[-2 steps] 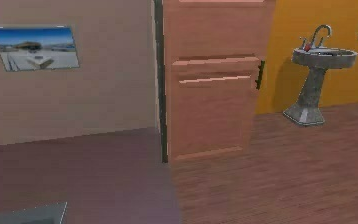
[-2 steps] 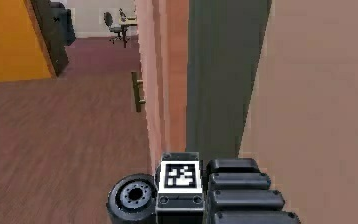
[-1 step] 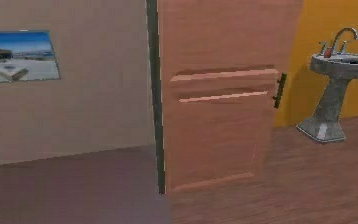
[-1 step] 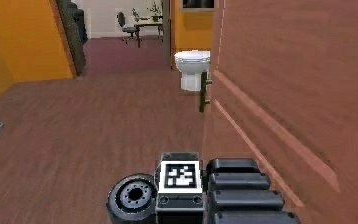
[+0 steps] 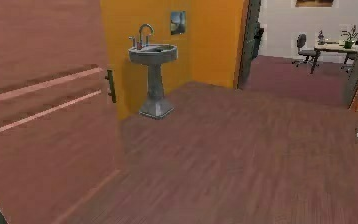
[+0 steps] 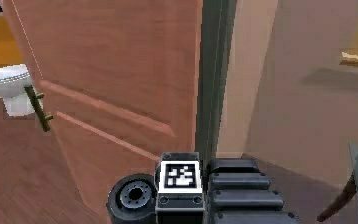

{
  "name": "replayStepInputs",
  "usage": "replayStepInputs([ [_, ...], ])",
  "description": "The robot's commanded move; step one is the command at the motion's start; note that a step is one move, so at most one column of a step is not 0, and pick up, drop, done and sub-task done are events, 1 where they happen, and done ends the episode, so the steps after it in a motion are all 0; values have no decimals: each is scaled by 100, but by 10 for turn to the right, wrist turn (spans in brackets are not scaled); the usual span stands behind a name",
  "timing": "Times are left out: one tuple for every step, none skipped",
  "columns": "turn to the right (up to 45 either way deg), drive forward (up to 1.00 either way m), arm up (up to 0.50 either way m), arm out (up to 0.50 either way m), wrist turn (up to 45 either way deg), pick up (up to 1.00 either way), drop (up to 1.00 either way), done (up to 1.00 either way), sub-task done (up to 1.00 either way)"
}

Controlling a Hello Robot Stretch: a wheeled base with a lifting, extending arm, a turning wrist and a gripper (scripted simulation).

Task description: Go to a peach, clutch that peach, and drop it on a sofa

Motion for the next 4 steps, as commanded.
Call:
replayStepInputs([
  [240, 0, 0, 0, 0, 0, 0, 0, 0],
  [0, 100, 0, 0, 0, 0, 0, 0, 0],
  [0, 100, 0, 0, 0, 0, 0, 0, 0],
  [30, 0, 0, 0, 0, 0, 0, 0, 0],
])
